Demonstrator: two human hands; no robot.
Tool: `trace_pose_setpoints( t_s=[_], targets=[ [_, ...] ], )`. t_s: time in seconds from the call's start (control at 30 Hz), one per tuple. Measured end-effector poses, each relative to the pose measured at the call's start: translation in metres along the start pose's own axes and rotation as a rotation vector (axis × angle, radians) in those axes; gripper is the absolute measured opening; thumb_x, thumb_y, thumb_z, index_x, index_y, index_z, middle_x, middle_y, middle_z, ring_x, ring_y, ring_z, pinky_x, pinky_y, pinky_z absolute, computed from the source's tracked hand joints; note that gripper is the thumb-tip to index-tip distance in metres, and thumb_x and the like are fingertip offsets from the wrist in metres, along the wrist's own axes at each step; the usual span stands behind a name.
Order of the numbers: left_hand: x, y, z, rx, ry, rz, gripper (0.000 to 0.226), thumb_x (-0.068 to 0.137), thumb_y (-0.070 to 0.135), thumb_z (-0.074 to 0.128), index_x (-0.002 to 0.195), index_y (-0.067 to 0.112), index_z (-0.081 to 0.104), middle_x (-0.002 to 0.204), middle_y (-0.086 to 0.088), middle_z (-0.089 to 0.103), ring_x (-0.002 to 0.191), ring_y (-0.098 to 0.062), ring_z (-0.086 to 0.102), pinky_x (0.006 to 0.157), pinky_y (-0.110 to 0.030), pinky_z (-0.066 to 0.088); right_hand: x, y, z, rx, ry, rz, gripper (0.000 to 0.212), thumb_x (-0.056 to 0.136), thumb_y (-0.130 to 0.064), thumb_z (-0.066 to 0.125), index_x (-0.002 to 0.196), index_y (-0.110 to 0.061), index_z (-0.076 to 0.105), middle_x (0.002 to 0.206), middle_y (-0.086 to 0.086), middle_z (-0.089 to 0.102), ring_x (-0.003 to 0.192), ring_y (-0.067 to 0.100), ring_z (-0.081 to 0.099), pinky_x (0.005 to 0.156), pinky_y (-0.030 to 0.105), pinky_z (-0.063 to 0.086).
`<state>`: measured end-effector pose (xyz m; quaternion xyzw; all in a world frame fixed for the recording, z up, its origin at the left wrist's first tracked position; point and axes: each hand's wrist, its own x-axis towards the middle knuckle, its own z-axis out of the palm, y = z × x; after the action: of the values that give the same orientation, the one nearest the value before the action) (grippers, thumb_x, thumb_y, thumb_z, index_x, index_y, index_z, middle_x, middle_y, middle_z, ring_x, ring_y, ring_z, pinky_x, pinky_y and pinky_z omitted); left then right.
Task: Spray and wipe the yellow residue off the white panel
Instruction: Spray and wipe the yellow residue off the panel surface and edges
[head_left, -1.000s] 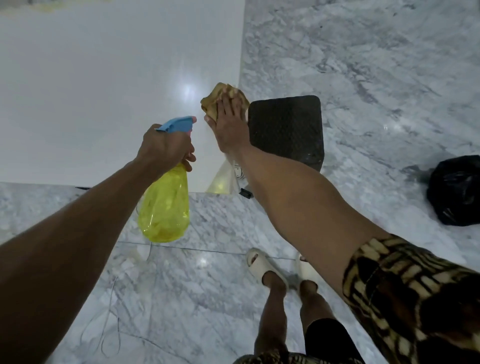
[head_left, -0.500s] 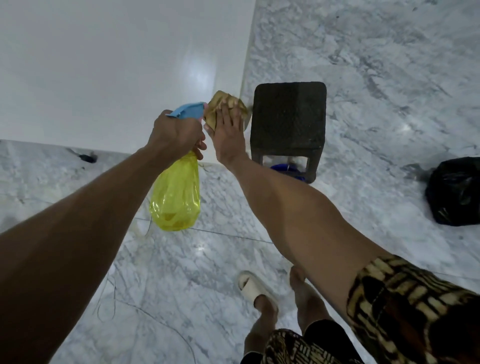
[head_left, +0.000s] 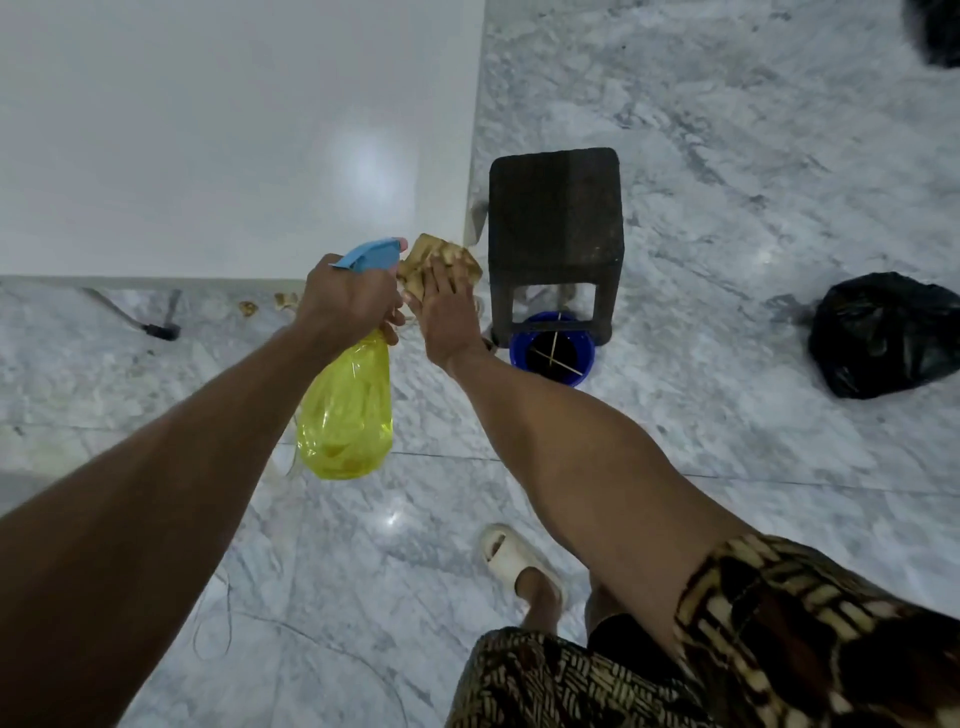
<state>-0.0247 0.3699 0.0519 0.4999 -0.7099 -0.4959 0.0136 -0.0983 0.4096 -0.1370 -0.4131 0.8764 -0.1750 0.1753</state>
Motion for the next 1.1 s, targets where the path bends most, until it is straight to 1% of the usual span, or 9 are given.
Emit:
trace_pose_setpoints(
  t_s=[0.1,0.2,0.3,0.43,0.53,0.67,0.77,0.9,1.1],
  targets=[
    [-0.02,-0.004,-0.003,-0.044,-0.024,0.008,0.047,0.097,-0.006,0.05,0.126,0.023,0.074,0.073,-0.016,0.06,0.055,-0.022,0.064,0.04,-0.027,0.053,-0.034,-0.011,-0.008,0.209,-0.072,-0.035,0.051,0.106,-0.026,0.034,0.155,-0.013,0.028,0.158,0.019,0.029,0.149,0.038,0.019,0.121,0.048,0.013],
    [-0.041,-0.007,-0.005,-0.058,-0.044,0.024,0.046,0.098,-0.005,0.05,0.121,0.026,0.074,0.074,-0.016,0.062,0.049,-0.016,0.066,0.043,-0.028,0.055,-0.08,-0.027,-0.028,0.878,-0.294,0.264,0.058,0.104,-0.047,0.028,0.14,-0.006,0.049,0.123,0.014,0.059,0.114,0.03,0.057,0.097,0.037,0.041],
    [-0.06,-0.007,-0.005,-0.063,-0.07,0.038,0.049,0.097,-0.004,0.051,0.127,0.027,0.075,0.073,-0.015,0.064,0.051,-0.018,0.066,0.047,-0.032,0.058,-0.123,-0.03,-0.059,1.302,-0.421,0.571,0.071,0.103,-0.058,0.021,0.141,-0.004,0.047,0.133,0.015,0.06,0.114,0.03,0.061,0.099,0.044,0.051],
    [-0.081,0.005,0.001,-0.057,-0.099,0.067,0.036,0.098,0.005,0.056,0.128,0.017,0.073,0.076,-0.014,0.068,0.064,-0.026,0.069,0.058,-0.039,0.061,-0.154,0.011,-0.113,1.651,-0.34,0.633,0.061,0.105,-0.053,0.022,0.139,-0.009,0.05,0.127,0.008,0.06,0.121,0.026,0.059,0.1,0.043,0.047],
    [-0.093,0.026,0.018,-0.043,-0.133,0.094,0.03,0.097,0.009,0.059,0.123,0.004,0.073,0.076,-0.016,0.071,0.07,-0.031,0.07,0.071,-0.048,0.062,-0.156,0.047,-0.154,1.746,-0.228,0.588,0.069,0.098,-0.066,0.028,0.138,-0.016,0.056,0.139,0.01,0.06,0.123,0.028,0.06,0.105,0.045,0.047],
    [-0.096,0.062,0.059,-0.069,-0.158,0.161,0.032,0.096,0.005,0.059,0.121,0.012,0.077,0.079,-0.013,0.072,0.076,-0.03,0.071,0.07,-0.046,0.062,-0.151,0.101,-0.208,1.862,-0.04,0.552,0.072,0.098,-0.067,0.028,0.14,-0.016,0.055,0.138,0.014,0.059,0.129,0.029,0.055,0.109,0.044,0.043],
    [-0.086,0.1,0.101,-0.118,-0.217,0.191,0.04,0.099,0.005,0.057,0.125,0.029,0.076,0.075,-0.009,0.07,0.07,-0.023,0.069,0.065,-0.038,0.06,-0.141,0.15,-0.246,1.934,0.056,0.526,0.07,0.101,-0.063,0.024,0.142,-0.014,0.052,0.141,0.017,0.056,0.131,0.031,0.052,0.115,0.045,0.036],
    [-0.059,0.164,0.166,-0.091,-0.237,0.172,0.029,0.098,0.005,0.061,0.124,0.003,0.073,0.074,-0.015,0.069,0.068,-0.031,0.069,0.052,-0.035,0.057,-0.122,0.223,-0.295,1.957,0.105,0.527,0.066,0.101,-0.061,0.024,0.136,-0.016,0.057,0.136,0.015,0.059,0.121,0.029,0.058,0.1,0.042,0.048],
    [-0.01,0.264,0.25,-0.182,-0.262,0.181,0.035,0.096,0.01,0.063,0.128,0.02,0.074,0.081,-0.017,0.068,0.069,-0.026,0.071,0.053,-0.033,0.058,-0.077,0.332,-0.374,1.918,0.098,0.5,0.069,0.1,-0.064,0.026,0.141,-0.016,0.054,0.139,0.016,0.058,0.131,0.033,0.052,0.109,0.046,0.043]
  ],
)
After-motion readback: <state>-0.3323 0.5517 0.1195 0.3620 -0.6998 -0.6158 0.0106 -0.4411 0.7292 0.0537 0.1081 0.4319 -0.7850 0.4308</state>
